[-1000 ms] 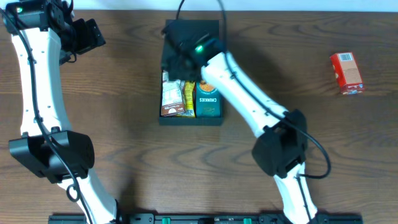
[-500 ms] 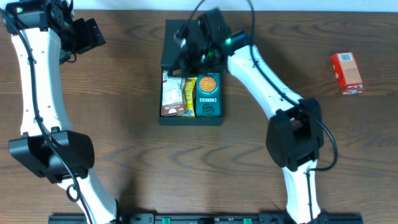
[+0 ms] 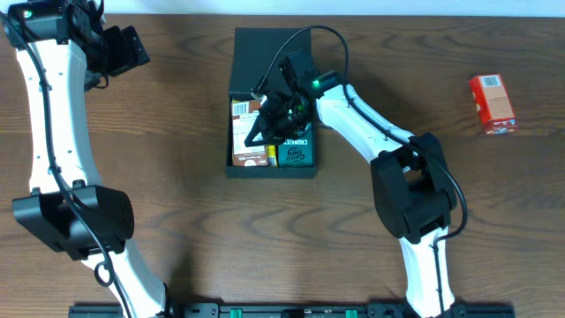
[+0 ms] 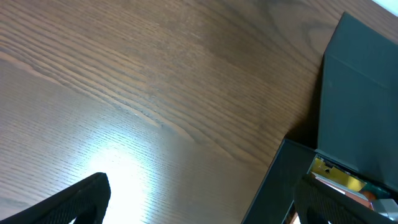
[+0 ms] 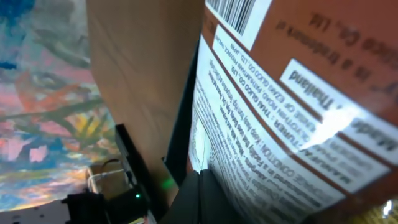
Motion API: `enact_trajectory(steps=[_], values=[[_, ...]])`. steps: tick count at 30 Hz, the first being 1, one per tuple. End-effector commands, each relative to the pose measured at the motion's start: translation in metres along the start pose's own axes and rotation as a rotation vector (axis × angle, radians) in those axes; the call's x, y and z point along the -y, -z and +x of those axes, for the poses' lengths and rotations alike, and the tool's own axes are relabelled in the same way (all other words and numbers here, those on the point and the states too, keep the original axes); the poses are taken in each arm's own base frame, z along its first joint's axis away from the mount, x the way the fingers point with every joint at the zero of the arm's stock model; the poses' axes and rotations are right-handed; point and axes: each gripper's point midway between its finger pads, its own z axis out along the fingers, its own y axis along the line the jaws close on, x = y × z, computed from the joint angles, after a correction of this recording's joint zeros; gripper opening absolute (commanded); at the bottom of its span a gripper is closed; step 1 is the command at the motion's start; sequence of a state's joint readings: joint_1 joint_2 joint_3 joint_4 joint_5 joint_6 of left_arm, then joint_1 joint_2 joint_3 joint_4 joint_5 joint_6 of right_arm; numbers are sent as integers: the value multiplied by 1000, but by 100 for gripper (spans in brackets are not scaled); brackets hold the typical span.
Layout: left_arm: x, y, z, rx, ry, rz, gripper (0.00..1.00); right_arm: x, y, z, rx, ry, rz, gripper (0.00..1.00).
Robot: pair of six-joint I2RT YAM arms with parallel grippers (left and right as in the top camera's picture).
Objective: Pack container
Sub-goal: 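Carry the Pocky box into the box's left side and release it, then move the right gripper to the red-orange snack box and grasp it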
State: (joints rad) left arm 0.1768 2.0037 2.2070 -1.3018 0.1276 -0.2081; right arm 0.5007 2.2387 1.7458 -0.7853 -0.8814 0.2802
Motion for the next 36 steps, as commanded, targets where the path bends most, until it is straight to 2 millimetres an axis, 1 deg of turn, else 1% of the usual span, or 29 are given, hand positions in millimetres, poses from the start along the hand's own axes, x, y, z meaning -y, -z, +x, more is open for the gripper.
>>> enact_trajectory(steps=[1, 3, 5, 8, 10, 14, 16, 18, 19, 21, 22, 23, 24, 25, 26, 27, 28, 29, 31, 34, 36], values=[[-4, -2, 1, -11, -7, -9, 95, 25, -6, 2, 6, -4, 98, 1], [-4, -2, 1, -12, -7, -9, 95, 23, -6, -1, 16, 4, 93, 1], [-4, -2, 1, -12, -7, -9, 95, 18, -6, -4, 21, 16, 67, 1], [-4, -2, 2, -12, -7, -10, 95, -3, 2, -10, 24, 39, -29, 1], [-4, -2, 2, -12, -7, -10, 95, -20, 11, -18, 37, 66, -90, 1], [-4, -2, 2, -13, -7, -10, 95, -60, 45, -39, 95, 167, -195, 1], [-4, -2, 2, -14, -7, -11, 95, -80, 70, -52, 152, 247, -215, 1], [-4, -2, 2, -14, -7, -11, 95, -90, 98, -66, 221, 313, -199, 1], [-4, -2, 2, -15, -7, -11, 95, -87, 112, -74, 259, 323, -166, 1], [-5, -2, 3, -17, -7, -11, 95, -63, 140, -92, 351, 292, -22, 1], [-5, -2, 3, -20, -7, -12, 95, -33, 163, -103, 414, 234, 120, 1], [-5, -2, 4, -22, -7, -13, 95, -5, 182, -108, 457, 178, 245, 1], [-5, -2, 4, -23, -7, -13, 96, 27, 203, -110, 494, 114, 385, 1], [-5, -2, 5, -25, -6, -14, 95, 58, 225, -108, 518, 61, 523, 1], [-5, -2, 5, -26, -6, -14, 95, 90, 251, -101, 528, 7, 673, 1], [-5, -2, 5, -27, -6, -14, 95, 114, 272, -92, 525, -33, 781, 1], [-5, -2, 5, -28, -6, -14, 95, 133, 292, -82, 517, -66, 866, 1], [-5, -2, 5, -28, -6, -14, 96, 155, 316, -69, 503, -100, 956, 2], [-5, -2, 6, -28, -6, -14, 95, 184, 354, -49, 485, -150, 1061, 5], [-5, -2, 4, -24, -5, -13, 95, 220, 402, -20, 488, -231, 1129, 5], [-5, -2, 4, -24, -5, -13, 95, 235, 424, -8, 500, -257, 1142, 5]])
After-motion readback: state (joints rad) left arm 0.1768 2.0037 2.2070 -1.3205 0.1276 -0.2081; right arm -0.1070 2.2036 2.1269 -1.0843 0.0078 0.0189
